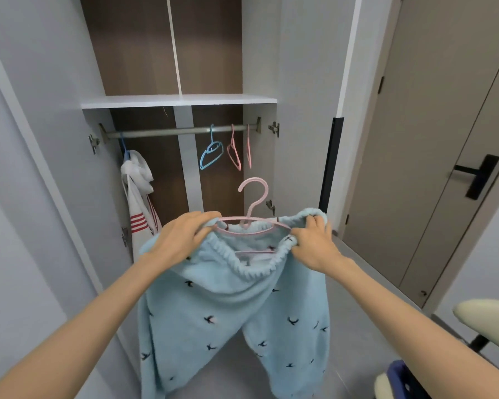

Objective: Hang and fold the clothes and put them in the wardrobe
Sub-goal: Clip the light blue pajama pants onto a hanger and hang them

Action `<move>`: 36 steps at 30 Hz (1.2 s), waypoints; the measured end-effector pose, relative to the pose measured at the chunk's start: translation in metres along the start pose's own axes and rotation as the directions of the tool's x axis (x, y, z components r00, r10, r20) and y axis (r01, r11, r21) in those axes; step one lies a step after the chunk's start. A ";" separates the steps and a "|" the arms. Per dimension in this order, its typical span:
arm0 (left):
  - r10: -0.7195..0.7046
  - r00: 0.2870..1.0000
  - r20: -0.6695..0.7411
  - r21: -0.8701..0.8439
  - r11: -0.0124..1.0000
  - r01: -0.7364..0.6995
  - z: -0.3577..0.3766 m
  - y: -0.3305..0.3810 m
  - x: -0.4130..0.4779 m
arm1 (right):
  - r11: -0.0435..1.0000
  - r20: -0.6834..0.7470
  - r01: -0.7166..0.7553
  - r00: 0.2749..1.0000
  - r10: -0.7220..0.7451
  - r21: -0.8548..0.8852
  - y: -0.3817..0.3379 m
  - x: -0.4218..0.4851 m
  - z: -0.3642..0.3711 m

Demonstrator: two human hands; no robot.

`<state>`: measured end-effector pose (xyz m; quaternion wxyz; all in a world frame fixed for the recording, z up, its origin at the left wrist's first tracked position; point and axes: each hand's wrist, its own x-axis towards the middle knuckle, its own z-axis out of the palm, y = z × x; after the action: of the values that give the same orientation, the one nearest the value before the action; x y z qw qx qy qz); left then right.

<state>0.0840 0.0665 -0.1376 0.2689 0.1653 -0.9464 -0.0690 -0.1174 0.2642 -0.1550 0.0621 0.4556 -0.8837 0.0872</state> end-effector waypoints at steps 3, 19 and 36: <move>-0.097 0.994 -0.053 -0.178 0.980 0.086 0.003 0.012 -0.001 | 0.998 -0.064 0.059 0.996 -0.057 0.024 -0.011 0.001 -0.009; -0.019 0.995 -0.100 -0.101 0.995 0.008 -0.015 0.018 -0.003 | 0.984 -0.460 0.077 0.888 0.005 0.159 0.043 -0.007 -0.018; -0.197 0.891 -0.409 -0.304 0.950 0.071 -0.007 0.022 -0.006 | 0.962 -0.436 0.230 0.888 -0.147 0.144 0.015 -0.015 -0.031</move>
<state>0.0864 0.0890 -0.1293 0.4884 0.2021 -0.8290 -0.1824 -0.1200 0.2915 -0.1292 0.2156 0.5138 -0.7881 0.2616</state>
